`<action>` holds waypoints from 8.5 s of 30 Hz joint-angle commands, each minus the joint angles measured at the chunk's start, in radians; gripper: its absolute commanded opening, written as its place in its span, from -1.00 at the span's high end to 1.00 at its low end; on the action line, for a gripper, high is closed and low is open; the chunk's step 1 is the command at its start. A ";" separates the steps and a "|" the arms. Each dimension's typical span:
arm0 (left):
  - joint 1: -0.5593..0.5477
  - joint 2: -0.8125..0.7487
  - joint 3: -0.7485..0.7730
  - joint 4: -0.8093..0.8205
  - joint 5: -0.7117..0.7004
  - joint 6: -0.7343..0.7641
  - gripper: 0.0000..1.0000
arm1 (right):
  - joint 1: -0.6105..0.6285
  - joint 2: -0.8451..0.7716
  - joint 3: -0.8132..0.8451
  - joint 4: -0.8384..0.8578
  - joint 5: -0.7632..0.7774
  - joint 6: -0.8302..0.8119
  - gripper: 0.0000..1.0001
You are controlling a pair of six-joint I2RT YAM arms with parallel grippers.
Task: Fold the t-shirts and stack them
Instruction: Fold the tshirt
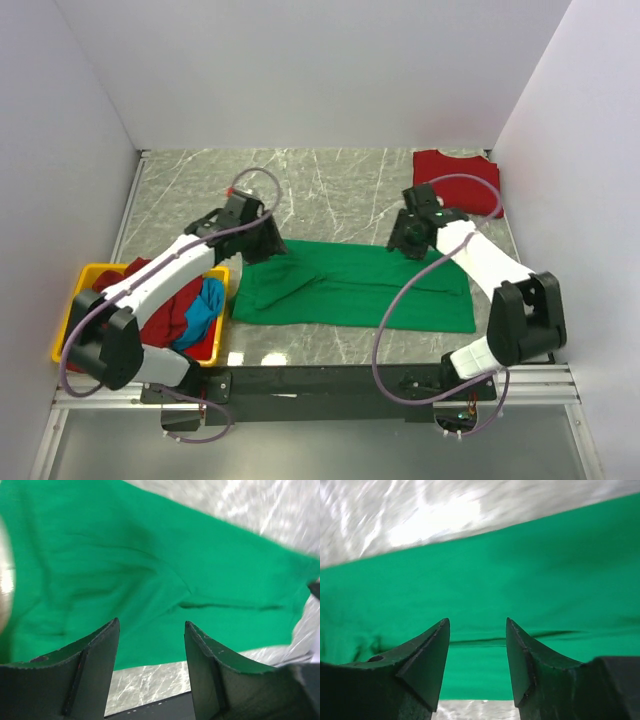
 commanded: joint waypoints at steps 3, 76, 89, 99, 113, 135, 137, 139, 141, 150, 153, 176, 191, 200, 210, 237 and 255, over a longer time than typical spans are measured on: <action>-0.083 0.089 0.021 0.035 -0.025 0.078 -0.19 | 0.112 0.090 0.037 0.088 -0.164 0.011 -0.09; -0.074 0.369 0.073 0.046 -0.155 0.337 0.33 | 0.112 0.174 0.072 0.132 -0.174 0.101 -0.12; 0.047 0.321 0.198 -0.057 0.016 0.318 0.99 | 0.235 0.196 0.177 0.085 -0.146 0.149 -0.12; 0.141 0.488 0.383 0.014 0.285 0.282 0.99 | 0.299 0.312 0.341 0.094 -0.235 0.144 -0.01; 0.225 0.631 0.482 0.004 0.263 0.296 0.99 | 0.431 0.502 0.499 0.123 -0.223 0.079 0.19; 0.227 0.648 0.506 -0.005 0.294 0.330 0.99 | 0.474 0.705 0.638 0.057 -0.058 0.019 0.24; 0.227 0.648 0.514 -0.009 0.293 0.331 0.99 | 0.474 0.710 0.640 0.060 -0.063 0.020 0.24; 0.228 0.649 0.517 -0.014 0.291 0.334 0.99 | 0.473 0.723 0.646 0.057 -0.065 0.019 0.24; 0.228 0.648 0.521 -0.015 0.288 0.336 0.99 | 0.474 0.733 0.654 0.045 -0.057 0.019 0.24; 0.228 0.643 0.518 -0.015 0.288 0.336 0.99 | 0.482 0.739 0.655 0.031 -0.046 0.014 0.22; 0.230 0.642 0.520 -0.014 0.288 0.334 0.99 | 0.487 0.742 0.654 0.028 -0.045 0.009 0.23; 0.239 0.596 0.501 -0.060 0.274 0.344 0.99 | 0.465 0.656 0.695 -0.018 -0.109 0.022 0.89; 0.248 0.470 0.350 -0.130 0.348 0.327 0.99 | 0.451 0.555 0.573 -0.082 -0.239 0.020 0.93; 0.247 0.407 0.232 -0.172 0.366 0.344 0.99 | 0.451 0.498 0.504 -0.108 -0.305 -0.010 0.93; 0.245 0.370 0.143 -0.175 0.383 0.359 0.99 | 0.451 0.503 0.427 -0.098 -0.364 -0.038 0.93; 0.264 0.467 0.440 -0.219 0.316 0.325 -0.22 | 0.398 0.391 0.392 -0.090 -0.266 0.008 -0.14; 0.248 0.662 0.500 -0.062 0.435 0.157 -0.22 | 0.001 0.338 0.123 0.102 -0.267 -0.099 -0.15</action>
